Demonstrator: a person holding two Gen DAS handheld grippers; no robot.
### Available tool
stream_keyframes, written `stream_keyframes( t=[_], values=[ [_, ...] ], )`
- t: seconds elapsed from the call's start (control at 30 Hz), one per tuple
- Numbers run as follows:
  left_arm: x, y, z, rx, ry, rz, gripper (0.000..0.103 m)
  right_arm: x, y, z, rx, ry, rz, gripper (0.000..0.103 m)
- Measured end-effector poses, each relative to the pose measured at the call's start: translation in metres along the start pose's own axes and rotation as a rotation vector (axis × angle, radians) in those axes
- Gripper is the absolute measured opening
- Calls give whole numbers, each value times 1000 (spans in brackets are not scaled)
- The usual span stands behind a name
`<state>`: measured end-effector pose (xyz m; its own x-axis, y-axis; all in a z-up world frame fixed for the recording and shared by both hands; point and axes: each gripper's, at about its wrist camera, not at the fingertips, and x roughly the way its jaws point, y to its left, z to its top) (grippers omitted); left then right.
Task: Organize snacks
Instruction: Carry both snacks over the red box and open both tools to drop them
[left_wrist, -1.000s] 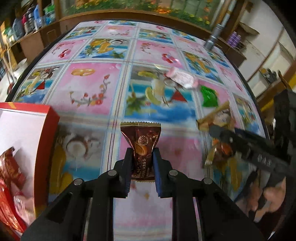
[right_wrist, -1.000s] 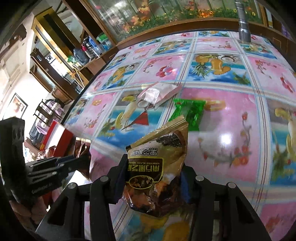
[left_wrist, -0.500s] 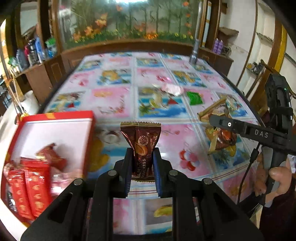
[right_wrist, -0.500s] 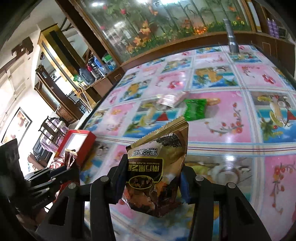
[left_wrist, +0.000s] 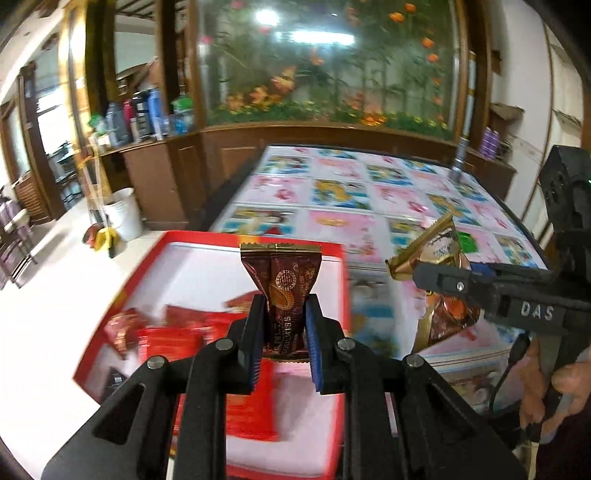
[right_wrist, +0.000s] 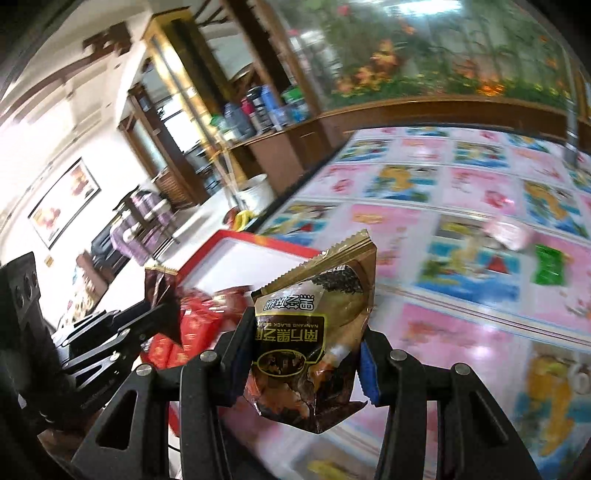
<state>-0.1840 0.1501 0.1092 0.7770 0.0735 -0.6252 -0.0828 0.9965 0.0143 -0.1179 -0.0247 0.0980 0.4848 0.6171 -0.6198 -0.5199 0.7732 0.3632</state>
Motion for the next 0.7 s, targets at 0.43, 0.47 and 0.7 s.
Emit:
stream_keyframes(
  t=[0.43,0.47,0.7],
  values=[
    [13,76,-21,-89,24,102,18,75,93,-11,-137,101,48,49],
    [17,82,-21,-92,30,107,18,80,96,-10,-138,102,47,49],
    [50,102,-7,-57,132,107,22,127,110,11,-129,114,26,52]
  ],
)
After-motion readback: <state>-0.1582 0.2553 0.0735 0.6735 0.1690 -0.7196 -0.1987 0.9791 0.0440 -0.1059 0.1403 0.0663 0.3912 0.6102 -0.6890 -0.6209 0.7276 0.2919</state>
